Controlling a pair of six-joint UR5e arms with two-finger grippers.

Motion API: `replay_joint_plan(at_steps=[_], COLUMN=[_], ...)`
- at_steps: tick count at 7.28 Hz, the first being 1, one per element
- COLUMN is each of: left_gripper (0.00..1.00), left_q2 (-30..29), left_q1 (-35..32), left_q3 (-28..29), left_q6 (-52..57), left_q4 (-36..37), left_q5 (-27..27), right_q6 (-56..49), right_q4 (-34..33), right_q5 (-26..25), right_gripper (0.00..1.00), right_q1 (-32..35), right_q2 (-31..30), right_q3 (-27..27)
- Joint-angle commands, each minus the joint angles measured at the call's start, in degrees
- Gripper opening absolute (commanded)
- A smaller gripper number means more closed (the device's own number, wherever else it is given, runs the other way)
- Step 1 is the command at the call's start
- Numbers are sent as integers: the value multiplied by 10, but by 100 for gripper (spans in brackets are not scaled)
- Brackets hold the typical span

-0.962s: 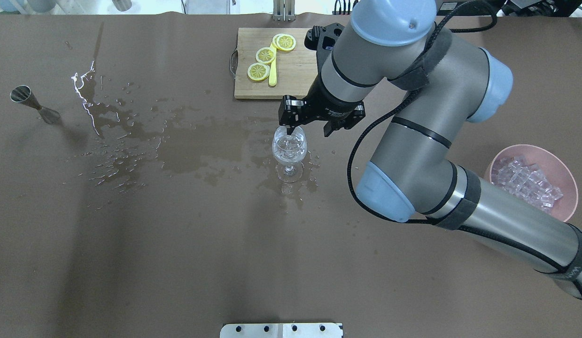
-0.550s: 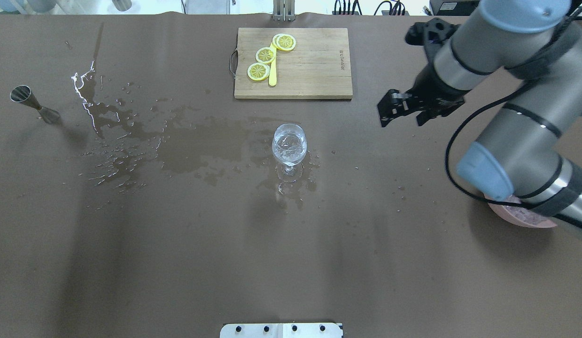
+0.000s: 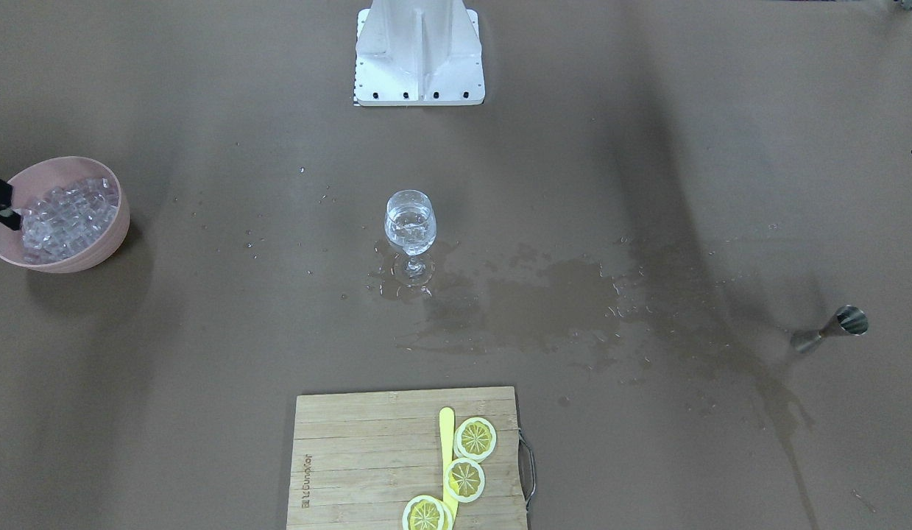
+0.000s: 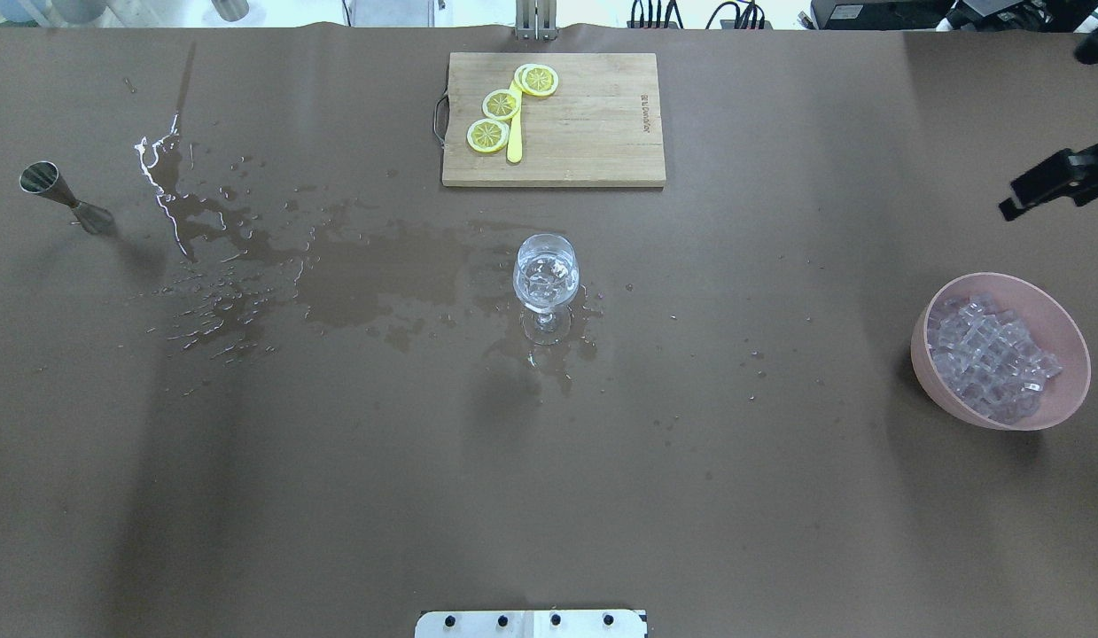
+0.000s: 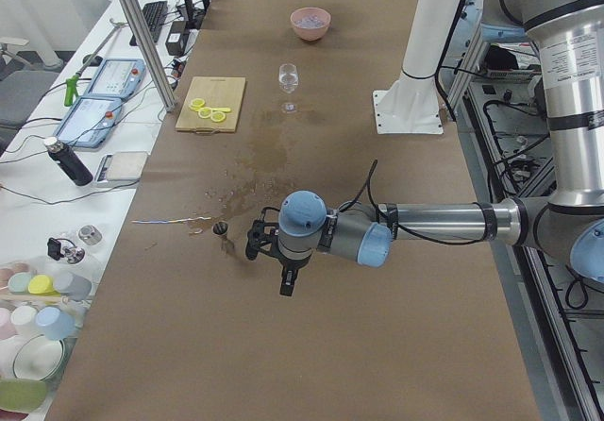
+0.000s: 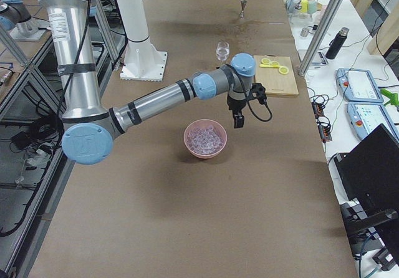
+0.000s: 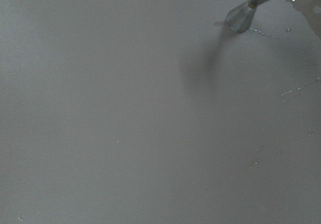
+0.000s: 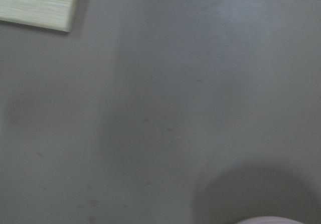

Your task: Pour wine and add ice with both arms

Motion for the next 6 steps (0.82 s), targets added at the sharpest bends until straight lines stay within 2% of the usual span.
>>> replay_joint_plan(at_steps=[1,2,6], left_gripper=[99,99,99], left_q2=[-1,0,-1], left_q1=[0,-1,-3], left_q3=[1,0,-8], left_q6=[3,3,-8], left_q4=[0,0,1], left_q5=[3,6,20], right_q6=[-222,-228,-208], right_q4=[7,8,8], right_q5=[1,-1,0], right_gripper=[100,100,100], right_q1=[80,79,83], right_q2=[-47,-42,-46], right_q3=[-99,-129,-115])
